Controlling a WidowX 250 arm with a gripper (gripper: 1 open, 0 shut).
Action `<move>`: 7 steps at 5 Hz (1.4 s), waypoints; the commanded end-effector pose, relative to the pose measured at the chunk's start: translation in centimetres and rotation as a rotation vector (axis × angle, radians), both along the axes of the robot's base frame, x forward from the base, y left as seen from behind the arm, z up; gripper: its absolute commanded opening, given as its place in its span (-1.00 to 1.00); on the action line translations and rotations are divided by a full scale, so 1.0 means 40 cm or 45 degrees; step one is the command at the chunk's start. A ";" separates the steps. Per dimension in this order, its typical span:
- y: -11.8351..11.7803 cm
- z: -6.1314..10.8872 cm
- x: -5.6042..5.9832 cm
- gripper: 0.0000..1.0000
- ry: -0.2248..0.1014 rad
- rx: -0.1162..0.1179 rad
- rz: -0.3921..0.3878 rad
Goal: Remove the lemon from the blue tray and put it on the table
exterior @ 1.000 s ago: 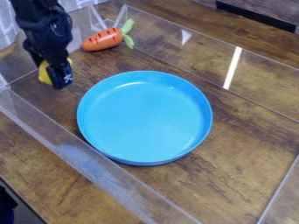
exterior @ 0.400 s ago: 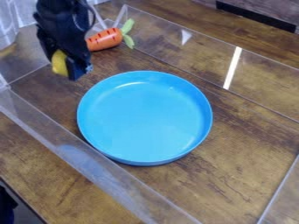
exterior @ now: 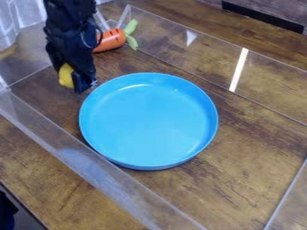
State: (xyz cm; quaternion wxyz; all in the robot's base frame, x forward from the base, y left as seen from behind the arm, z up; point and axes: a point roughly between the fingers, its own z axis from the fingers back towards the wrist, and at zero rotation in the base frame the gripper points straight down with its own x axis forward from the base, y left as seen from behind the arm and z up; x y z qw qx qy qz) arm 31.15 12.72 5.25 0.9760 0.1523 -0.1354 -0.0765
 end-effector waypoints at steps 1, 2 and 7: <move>0.046 0.066 0.022 -1.00 -0.069 0.048 0.026; 0.075 0.096 0.011 -1.00 -0.065 0.067 0.060; 0.124 0.020 0.076 1.00 -0.035 0.093 -0.024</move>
